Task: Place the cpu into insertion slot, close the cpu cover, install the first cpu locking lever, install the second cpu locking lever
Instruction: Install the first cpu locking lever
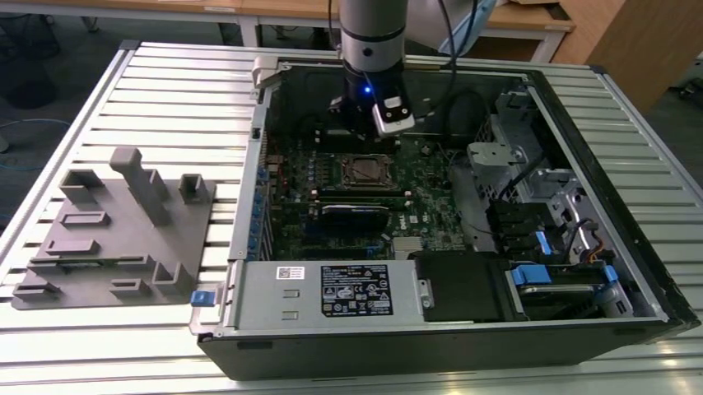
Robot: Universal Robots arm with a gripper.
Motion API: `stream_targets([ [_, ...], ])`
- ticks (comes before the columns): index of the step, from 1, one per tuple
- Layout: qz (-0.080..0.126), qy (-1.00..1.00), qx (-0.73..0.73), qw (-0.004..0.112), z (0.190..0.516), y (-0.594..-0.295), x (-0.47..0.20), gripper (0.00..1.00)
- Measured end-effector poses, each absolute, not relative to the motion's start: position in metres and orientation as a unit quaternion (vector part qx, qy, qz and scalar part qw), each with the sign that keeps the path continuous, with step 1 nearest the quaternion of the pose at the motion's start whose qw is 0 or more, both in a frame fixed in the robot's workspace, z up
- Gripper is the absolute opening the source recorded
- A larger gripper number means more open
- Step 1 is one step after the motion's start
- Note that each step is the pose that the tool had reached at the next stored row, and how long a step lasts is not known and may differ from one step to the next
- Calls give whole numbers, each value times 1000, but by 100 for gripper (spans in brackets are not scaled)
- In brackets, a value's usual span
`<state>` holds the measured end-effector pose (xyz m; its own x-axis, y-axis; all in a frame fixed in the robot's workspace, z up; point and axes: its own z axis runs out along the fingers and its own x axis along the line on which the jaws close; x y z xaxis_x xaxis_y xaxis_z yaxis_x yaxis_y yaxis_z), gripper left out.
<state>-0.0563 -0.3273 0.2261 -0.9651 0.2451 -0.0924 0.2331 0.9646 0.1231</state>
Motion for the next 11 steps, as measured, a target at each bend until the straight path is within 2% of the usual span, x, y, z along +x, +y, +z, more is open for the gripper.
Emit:
stream_targets([
  [7, 58, 995, 62, 49, 224, -327, -56, 11],
  [11, 43, 997, 42, 38, 223, -327, -56, 11],
])
